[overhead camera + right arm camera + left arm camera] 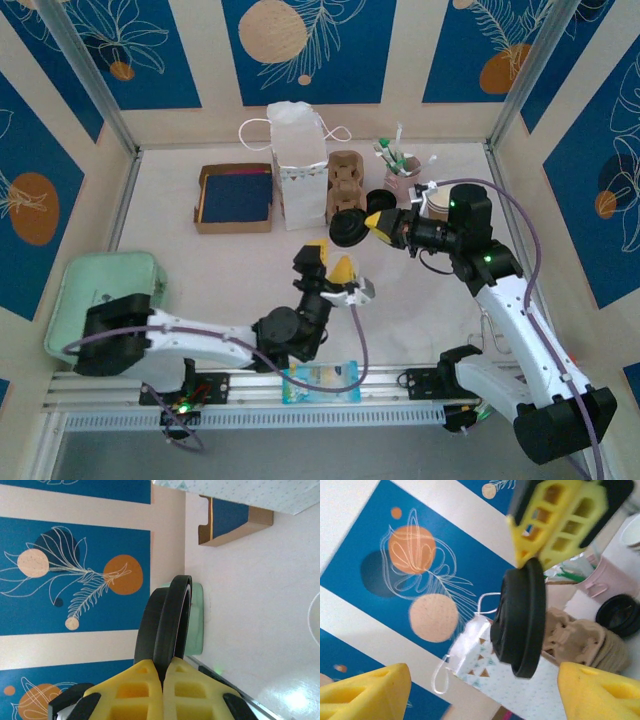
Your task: Pack the takeout coffee
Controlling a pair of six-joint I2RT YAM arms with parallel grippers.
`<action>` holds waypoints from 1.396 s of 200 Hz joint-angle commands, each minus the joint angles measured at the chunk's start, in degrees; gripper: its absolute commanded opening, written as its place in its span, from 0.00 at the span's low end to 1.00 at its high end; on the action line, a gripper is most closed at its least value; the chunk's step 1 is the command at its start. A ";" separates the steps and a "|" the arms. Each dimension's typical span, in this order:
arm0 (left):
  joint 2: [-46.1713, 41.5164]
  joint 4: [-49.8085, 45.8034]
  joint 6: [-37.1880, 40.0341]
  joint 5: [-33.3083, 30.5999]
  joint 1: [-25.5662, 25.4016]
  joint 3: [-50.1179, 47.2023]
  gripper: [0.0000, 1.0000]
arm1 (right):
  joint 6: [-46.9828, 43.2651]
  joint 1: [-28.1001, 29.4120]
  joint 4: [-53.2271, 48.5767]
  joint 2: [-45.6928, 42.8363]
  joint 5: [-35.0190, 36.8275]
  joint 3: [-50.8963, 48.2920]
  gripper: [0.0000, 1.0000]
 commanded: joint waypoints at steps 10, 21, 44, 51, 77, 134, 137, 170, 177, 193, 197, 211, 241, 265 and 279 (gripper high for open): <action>-13.98 -40.13 -36.52 8.44 3.76 1.56 0.77 | -1.18 -2.31 -1.34 -1.04 -2.99 0.06 0.04; -17.06 -47.95 -44.00 11.89 6.23 2.23 0.77 | -2.04 -2.80 -1.66 -1.11 -3.40 -0.20 0.04; -22.15 -61.15 -57.77 21.78 12.05 3.71 0.76 | -3.66 -4.13 -2.21 -0.91 -4.56 -1.77 0.04; -23.42 -63.87 -61.61 26.00 14.31 3.96 0.76 | -3.66 -4.49 -1.67 -0.91 -5.22 -2.61 0.04; -25.71 -70.88 -74.23 43.32 24.35 4.30 0.76 | -3.73 -4.93 1.19 -0.96 -6.88 -5.55 0.04; -20.82 -70.06 -89.98 72.84 39.86 2.90 0.76 | -3.95 -4.17 7.51 0.62 -7.92 -11.79 0.04; -20.43 -69.62 -90.63 73.73 40.31 2.73 0.75 | -3.95 -4.12 7.71 0.69 -7.80 -12.07 0.04; -16.71 -63.49 -97.08 82.72 44.23 -0.09 0.75 | -4.79 -3.48 10.15 1.72 -7.15 -14.97 0.04; -16.23 -62.30 -98.09 83.56 44.70 -0.69 0.75 | -4.97 -3.53 10.83 2.13 -7.15 -15.73 0.04; -15.19 -60.81 -99.45 84.62 45.37 -1.45 0.75 | -5.09 -3.16 12.55 3.20 -6.90 -17.38 0.04; -15.01 -60.60 -99.73 84.80 45.52 -1.54 0.75 | -5.07 -2.91 13.17 3.49 -6.77 -17.83 0.04; -14.30 -59.98 -100.31 85.34 45.73 -1.91 0.75 | -5.24 -2.32 15.06 4.50 -6.64 -19.31 0.04; -13.13 -60.28 -100.60 85.07 45.92 -2.22 0.74 | -5.95 -2.24 18.05 7.17 -6.08 -21.84 0.04; -12.95 -61.01 -100.60 83.75 45.92 -2.57 0.74 | -5.80 -2.21 21.09 9.68 -6.41 -23.10 0.04; -13.02 -60.99 -100.58 83.28 45.97 -2.86 0.73 | -5.78 -2.14 22.30 10.72 -6.49 -23.42 0.04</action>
